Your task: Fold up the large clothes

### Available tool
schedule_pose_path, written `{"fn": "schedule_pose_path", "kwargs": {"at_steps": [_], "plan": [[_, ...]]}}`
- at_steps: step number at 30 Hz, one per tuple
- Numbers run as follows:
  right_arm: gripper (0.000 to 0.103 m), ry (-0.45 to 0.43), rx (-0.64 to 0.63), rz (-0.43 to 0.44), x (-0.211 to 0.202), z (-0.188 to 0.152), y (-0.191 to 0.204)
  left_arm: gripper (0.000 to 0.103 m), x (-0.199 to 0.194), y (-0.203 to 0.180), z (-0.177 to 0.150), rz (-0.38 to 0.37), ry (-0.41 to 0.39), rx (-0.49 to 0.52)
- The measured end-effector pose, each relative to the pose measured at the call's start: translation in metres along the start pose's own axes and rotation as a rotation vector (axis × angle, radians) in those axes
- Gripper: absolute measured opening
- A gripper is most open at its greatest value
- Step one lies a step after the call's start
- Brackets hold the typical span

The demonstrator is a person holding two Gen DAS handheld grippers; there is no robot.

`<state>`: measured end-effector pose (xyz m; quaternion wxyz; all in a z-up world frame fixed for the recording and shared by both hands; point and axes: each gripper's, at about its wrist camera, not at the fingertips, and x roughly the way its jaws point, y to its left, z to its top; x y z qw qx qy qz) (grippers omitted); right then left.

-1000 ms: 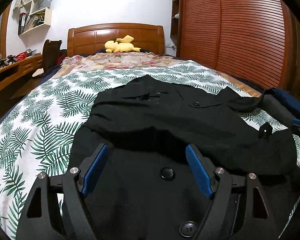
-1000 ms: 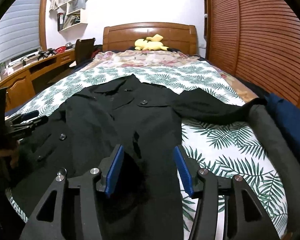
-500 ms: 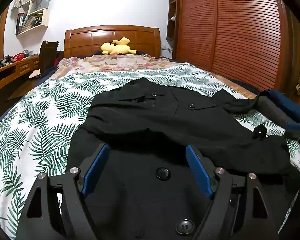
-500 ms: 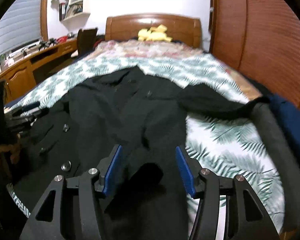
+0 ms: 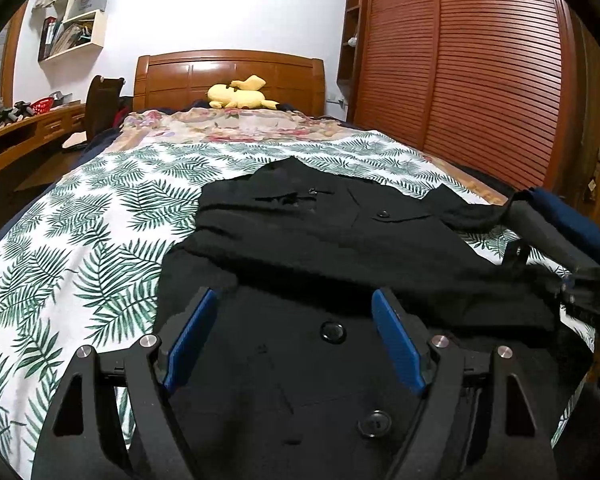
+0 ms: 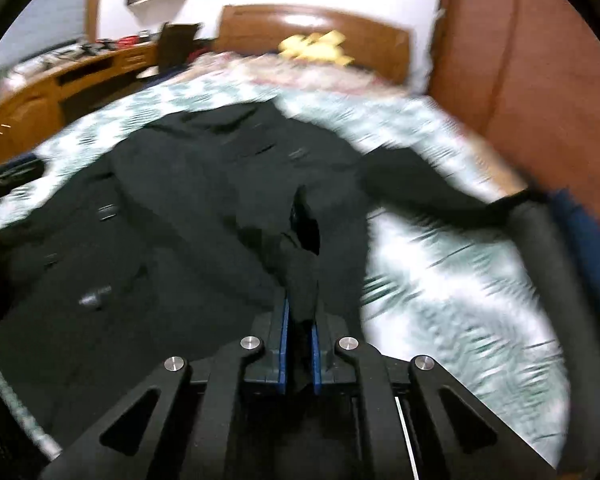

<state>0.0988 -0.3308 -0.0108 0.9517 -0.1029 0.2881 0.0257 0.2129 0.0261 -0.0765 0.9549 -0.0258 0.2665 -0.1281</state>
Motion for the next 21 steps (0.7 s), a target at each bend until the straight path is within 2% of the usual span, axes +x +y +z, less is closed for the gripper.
{"fn": "schedule_pose_path", "kwargs": {"at_steps": [1, 3, 6, 8, 11, 17, 21], "plan": [[0.008, -0.012, 0.004, -0.031, 0.001, 0.003, -0.004, 0.080, -0.002, 0.001, 0.000, 0.002, -0.001, -0.002], [0.009, 0.008, 0.022, -0.039, 0.009, 0.007, -0.011, 0.080, -0.006, 0.004, -0.001, 0.009, -0.004, -0.007], [0.025, 0.031, 0.049, -0.042, 0.019, 0.012, -0.020, 0.080, -0.011, 0.006, -0.002, 0.020, -0.005, -0.011], [0.033, 0.019, 0.046, -0.072, 0.017, 0.016, -0.021, 0.080, -0.014, 0.008, -0.004, 0.029, -0.002, -0.009], [0.048, -0.014, 0.072, -0.062, 0.014, 0.022, -0.022, 0.080, -0.016, 0.008, -0.006, 0.039, 0.004, -0.005], [0.048, -0.050, 0.062, 0.032, 0.014, 0.025, -0.014, 0.080, -0.017, 0.004, -0.010, 0.049, 0.018, 0.020], [0.048, -0.034, 0.042, 0.123, 0.038, 0.028, -0.011, 0.080, -0.016, 0.001, -0.009, 0.044, 0.022, 0.030]]}}
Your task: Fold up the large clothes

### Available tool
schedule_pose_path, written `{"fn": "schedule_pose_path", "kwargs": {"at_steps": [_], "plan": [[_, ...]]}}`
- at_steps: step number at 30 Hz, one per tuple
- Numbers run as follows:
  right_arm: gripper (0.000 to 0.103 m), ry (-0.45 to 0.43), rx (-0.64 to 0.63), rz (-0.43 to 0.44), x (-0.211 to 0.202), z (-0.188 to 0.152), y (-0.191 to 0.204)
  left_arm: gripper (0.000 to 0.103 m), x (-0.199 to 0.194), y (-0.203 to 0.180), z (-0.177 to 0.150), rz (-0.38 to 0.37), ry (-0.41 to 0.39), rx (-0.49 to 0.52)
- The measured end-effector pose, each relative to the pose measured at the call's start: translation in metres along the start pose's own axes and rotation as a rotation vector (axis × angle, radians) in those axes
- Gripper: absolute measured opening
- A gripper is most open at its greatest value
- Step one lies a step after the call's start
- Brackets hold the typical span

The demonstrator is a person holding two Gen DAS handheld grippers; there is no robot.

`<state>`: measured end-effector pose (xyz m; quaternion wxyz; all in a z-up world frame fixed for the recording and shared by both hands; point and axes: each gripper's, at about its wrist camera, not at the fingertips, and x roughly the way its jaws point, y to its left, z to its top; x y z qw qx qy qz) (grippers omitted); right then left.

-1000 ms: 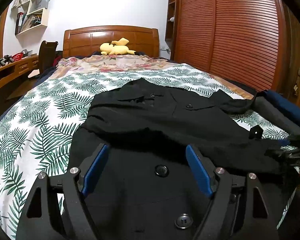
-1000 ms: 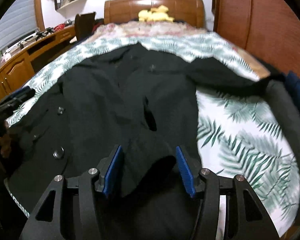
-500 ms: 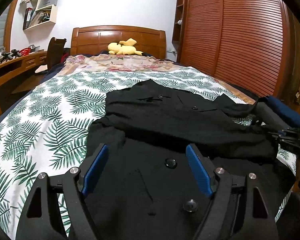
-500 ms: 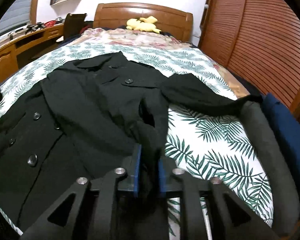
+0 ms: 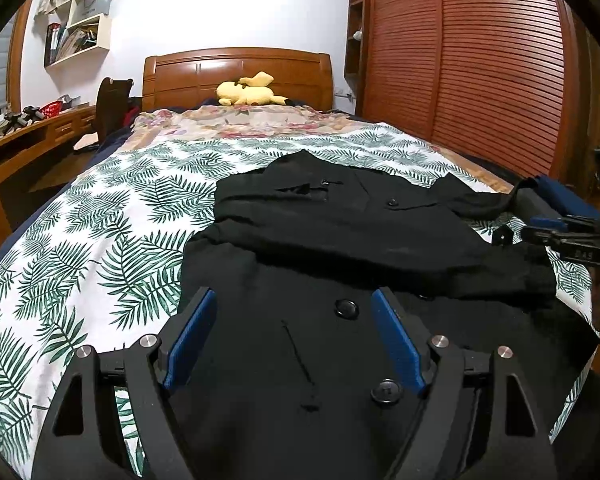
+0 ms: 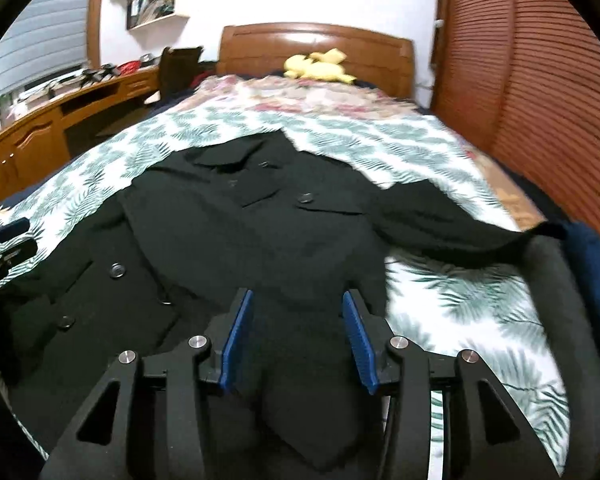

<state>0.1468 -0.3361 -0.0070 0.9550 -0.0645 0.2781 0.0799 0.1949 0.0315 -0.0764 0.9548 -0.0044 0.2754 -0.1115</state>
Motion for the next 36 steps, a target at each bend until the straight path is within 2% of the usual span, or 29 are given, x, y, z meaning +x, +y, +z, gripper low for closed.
{"fn": "schedule_pose_path", "kwargs": {"at_steps": [5, 10, 17, 25, 30, 36], "plan": [[0.048, 0.096, -0.025, 0.044, 0.048, -0.002, -0.002, 0.080, 0.004, -0.005, 0.002, -0.016, 0.007, -0.005], [0.048, 0.230, -0.017, 0.084, 0.093, -0.025, -0.008, 0.080, 0.007, -0.014, 0.002, -0.026, 0.009, 0.014], [0.048, 0.190, -0.008, 0.086, 0.103, -0.034, -0.022, 0.080, 0.016, -0.026, 0.002, -0.037, 0.027, 0.027], [0.050, 0.178, -0.009, 0.079, 0.103, -0.039, -0.015, 0.080, 0.025, -0.045, 0.005, -0.063, 0.026, 0.032], [0.050, 0.167, -0.013, 0.069, 0.081, -0.038, 0.003, 0.080, 0.033, -0.054, 0.006, -0.077, 0.032, 0.030], [0.050, 0.148, -0.005, 0.088, 0.051, -0.032, 0.002, 0.080, 0.042, -0.066, 0.006, -0.086, 0.042, 0.050]]}}
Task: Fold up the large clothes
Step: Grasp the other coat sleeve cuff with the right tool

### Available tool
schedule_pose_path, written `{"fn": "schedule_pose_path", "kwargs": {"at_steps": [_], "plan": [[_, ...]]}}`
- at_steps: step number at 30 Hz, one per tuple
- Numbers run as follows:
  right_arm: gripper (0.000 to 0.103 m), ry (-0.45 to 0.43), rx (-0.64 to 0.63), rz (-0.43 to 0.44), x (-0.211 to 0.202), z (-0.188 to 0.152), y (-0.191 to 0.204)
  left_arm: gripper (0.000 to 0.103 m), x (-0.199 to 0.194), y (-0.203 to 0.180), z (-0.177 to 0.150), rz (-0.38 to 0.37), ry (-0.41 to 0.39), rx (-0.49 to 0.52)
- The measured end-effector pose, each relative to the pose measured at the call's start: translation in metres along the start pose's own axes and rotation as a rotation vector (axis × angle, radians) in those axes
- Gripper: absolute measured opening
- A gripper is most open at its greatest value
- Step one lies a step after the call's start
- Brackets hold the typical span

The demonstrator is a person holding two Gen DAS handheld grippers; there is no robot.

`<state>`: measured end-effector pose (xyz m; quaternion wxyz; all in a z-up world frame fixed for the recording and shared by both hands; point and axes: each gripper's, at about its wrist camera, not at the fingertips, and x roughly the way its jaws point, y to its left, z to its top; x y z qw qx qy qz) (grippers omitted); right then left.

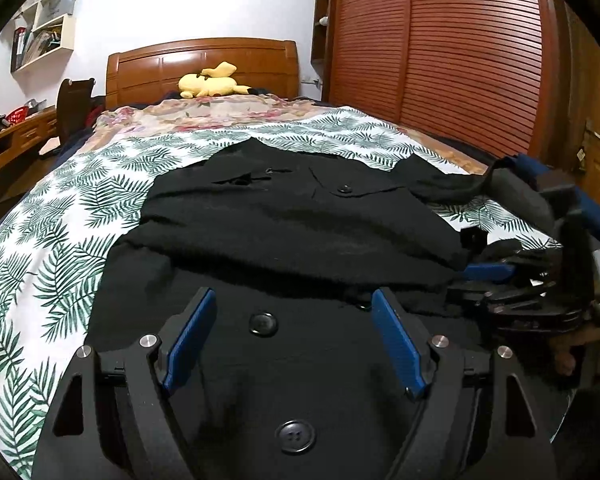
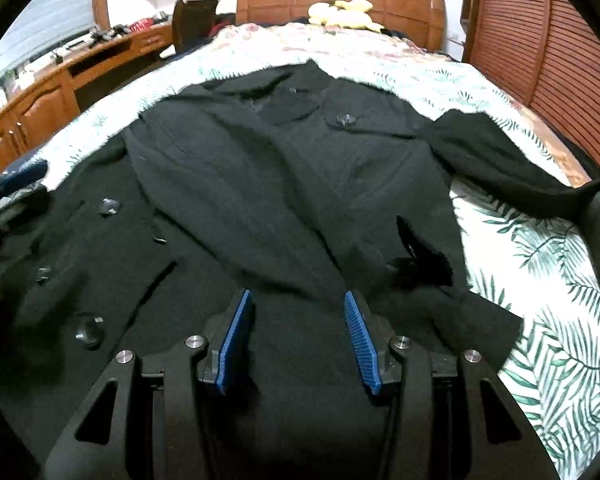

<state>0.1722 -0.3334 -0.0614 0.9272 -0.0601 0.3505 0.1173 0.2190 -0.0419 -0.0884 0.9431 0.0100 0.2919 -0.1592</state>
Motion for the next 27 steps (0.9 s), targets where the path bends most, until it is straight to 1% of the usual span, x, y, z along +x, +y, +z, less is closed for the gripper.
{"fn": "schedule_pose_path", "kwargs": {"at_steps": [2, 4, 7, 10, 13, 17, 18, 19, 20, 21, 23, 25, 27], "plan": [[0.050, -0.035, -0.001, 0.016, -0.017, 0.001, -0.007, 0.080, 0.002, -0.004, 0.001, -0.001, 0.001, 0.009], [0.050, -0.060, -0.001, 0.011, -0.032, 0.003, -0.017, 0.080, 0.003, -0.007, 0.002, -0.003, -0.001, 0.016], [0.058, -0.087, 0.009, -0.034, -0.048, 0.010, -0.041, 0.080, 0.005, -0.010, 0.003, -0.005, -0.002, 0.024], [0.059, -0.093, 0.044, -0.094, -0.051, 0.018, -0.073, 0.080, 0.006, -0.015, 0.003, -0.012, -0.008, 0.034], [0.059, -0.083, 0.086, -0.146, -0.044, 0.023, -0.106, 0.080, 0.006, -0.018, 0.004, -0.011, -0.017, 0.044], [0.059, -0.052, 0.139, -0.208, -0.024, 0.033, -0.139, 0.080, 0.003, -0.021, 0.005, -0.015, -0.041, 0.056], [0.059, -0.045, 0.158, -0.219, -0.018, 0.036, -0.147, 0.083, 0.002, -0.021, 0.006, -0.016, -0.046, 0.058], [0.059, -0.039, 0.175, -0.229, -0.014, 0.039, -0.154, 0.091, 0.001, -0.022, 0.006, -0.021, -0.053, 0.061], [0.059, -0.040, 0.193, -0.235, -0.010, 0.042, -0.160, 0.093, 0.000, -0.022, 0.007, -0.026, -0.061, 0.062], [0.059, -0.039, 0.215, -0.237, -0.005, 0.045, -0.166, 0.099, -0.001, -0.022, 0.008, -0.027, -0.072, 0.064], [0.059, -0.036, 0.250, -0.244, 0.003, 0.051, -0.176, 0.101, -0.004, -0.023, 0.010, -0.027, -0.091, 0.067], [0.059, -0.033, 0.281, -0.245, 0.012, 0.056, -0.183, 0.101, -0.005, -0.022, 0.011, -0.016, -0.107, 0.070], [0.059, -0.022, 0.309, -0.251, 0.019, 0.062, -0.187, 0.101, -0.005, -0.022, 0.011, -0.020, -0.110, 0.067]]}}
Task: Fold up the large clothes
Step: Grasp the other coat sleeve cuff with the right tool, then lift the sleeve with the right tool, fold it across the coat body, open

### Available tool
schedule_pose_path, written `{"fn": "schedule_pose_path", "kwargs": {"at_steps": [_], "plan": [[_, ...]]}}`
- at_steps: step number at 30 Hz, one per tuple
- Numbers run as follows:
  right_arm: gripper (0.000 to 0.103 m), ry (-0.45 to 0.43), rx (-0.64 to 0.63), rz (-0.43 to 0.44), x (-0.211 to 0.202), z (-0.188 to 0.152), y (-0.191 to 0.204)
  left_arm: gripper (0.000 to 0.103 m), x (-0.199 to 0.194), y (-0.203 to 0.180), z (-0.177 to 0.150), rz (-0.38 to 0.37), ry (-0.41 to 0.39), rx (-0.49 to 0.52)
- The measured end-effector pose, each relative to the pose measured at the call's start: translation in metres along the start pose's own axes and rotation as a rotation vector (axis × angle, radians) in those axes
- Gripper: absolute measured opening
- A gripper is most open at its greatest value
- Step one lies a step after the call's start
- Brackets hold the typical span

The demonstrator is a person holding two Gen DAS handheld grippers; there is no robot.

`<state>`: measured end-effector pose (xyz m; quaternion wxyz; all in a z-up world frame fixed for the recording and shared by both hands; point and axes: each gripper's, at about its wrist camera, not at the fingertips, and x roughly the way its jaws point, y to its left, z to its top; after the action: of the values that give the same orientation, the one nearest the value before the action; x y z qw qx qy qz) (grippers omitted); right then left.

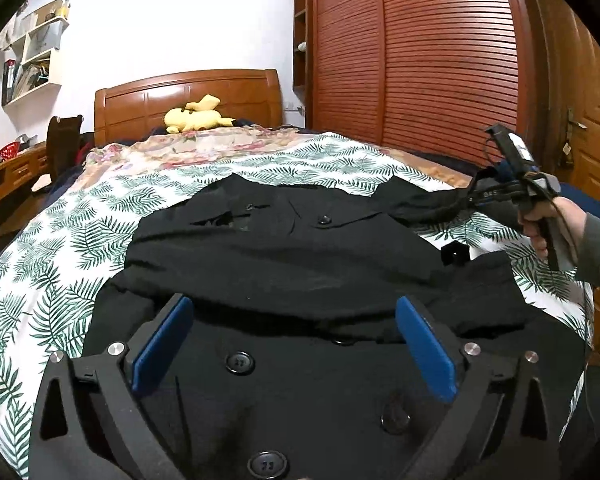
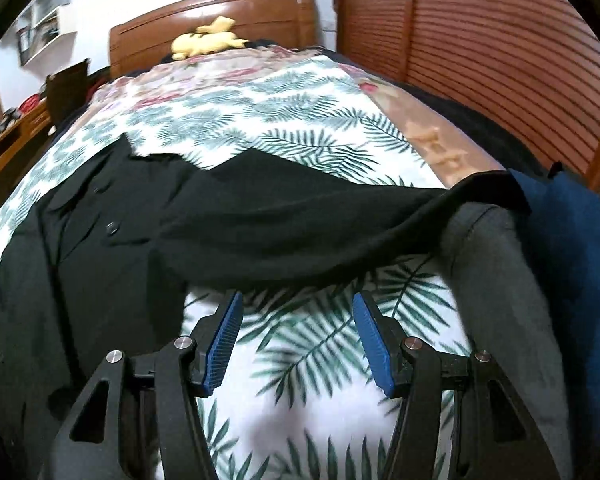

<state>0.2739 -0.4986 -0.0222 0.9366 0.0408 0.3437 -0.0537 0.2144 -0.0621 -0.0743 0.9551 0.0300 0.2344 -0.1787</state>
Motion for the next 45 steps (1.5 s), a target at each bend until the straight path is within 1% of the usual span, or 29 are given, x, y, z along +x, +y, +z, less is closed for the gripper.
{"fn": "schedule_pose_path", "kwargs": {"at_steps": [4, 9, 10, 11, 12, 14, 15, 17, 20, 23, 27, 30, 32, 34, 36, 40, 43, 45], "plan": [[0.059, 0.019, 0.060, -0.019, 0.016, 0.011, -0.004, 0.101, -0.002, 0.003, 0.000, -0.018, -0.002, -0.010], [0.059, 0.066, 0.131, -0.069, 0.036, 0.019, -0.012, 0.101, -0.001, 0.004, 0.001, -0.035, -0.002, -0.011], [0.056, 0.077, 0.140, -0.082, 0.041, 0.020, -0.013, 0.101, -0.001, 0.003, 0.001, -0.036, 0.000, -0.009], [0.042, 0.082, 0.144, -0.091, 0.045, 0.022, -0.014, 0.101, -0.001, 0.003, 0.001, -0.037, 0.002, -0.009], [0.036, 0.088, 0.144, -0.100, 0.048, 0.023, -0.014, 0.101, -0.001, 0.003, 0.001, -0.039, 0.004, -0.008], [0.010, 0.089, 0.132, -0.106, 0.050, 0.028, -0.011, 0.101, 0.000, 0.003, 0.001, -0.040, 0.006, -0.008], [0.008, 0.086, 0.120, -0.107, 0.047, 0.030, -0.008, 0.101, 0.000, 0.003, 0.001, -0.040, 0.006, -0.008], [0.005, 0.051, 0.089, -0.112, 0.035, 0.033, -0.002, 0.101, 0.000, 0.003, 0.001, -0.044, 0.010, -0.010], [0.005, -0.056, 0.047, -0.094, 0.005, 0.040, 0.015, 0.101, -0.001, 0.003, 0.000, -0.045, 0.014, -0.010], [0.005, -0.145, -0.026, -0.040, -0.032, 0.042, 0.044, 0.101, -0.001, 0.003, 0.000, -0.045, 0.015, -0.009], [0.005, -0.230, -0.143, 0.069, -0.082, 0.034, 0.091, 0.101, -0.001, 0.003, 0.000, -0.045, 0.015, -0.010], [0.005, -0.254, -0.218, 0.154, -0.114, 0.019, 0.122, 0.101, -0.001, 0.003, 0.000, -0.046, 0.016, -0.013], [0.005, -0.254, -0.270, 0.201, -0.128, 0.005, 0.143, 0.101, -0.001, 0.003, -0.001, -0.047, 0.018, -0.016], [0.005, -0.231, -0.307, 0.237, -0.137, -0.011, 0.161, 0.101, -0.001, 0.004, -0.001, -0.049, 0.019, -0.019], [0.005, -0.196, -0.335, 0.248, -0.139, -0.025, 0.169, 0.101, -0.002, 0.004, -0.001, -0.050, 0.020, -0.019], [0.005, -0.100, -0.369, 0.239, -0.131, -0.052, 0.183, 0.101, -0.001, 0.005, 0.000, -0.051, 0.021, -0.017], [0.005, -0.064, -0.369, 0.247, -0.130, -0.061, 0.181, 0.101, -0.001, 0.004, 0.000, -0.050, 0.021, -0.017], [0.005, -0.051, -0.371, 0.242, -0.123, -0.050, 0.183, 0.101, -0.001, 0.004, -0.001, -0.050, 0.022, -0.016]]}}
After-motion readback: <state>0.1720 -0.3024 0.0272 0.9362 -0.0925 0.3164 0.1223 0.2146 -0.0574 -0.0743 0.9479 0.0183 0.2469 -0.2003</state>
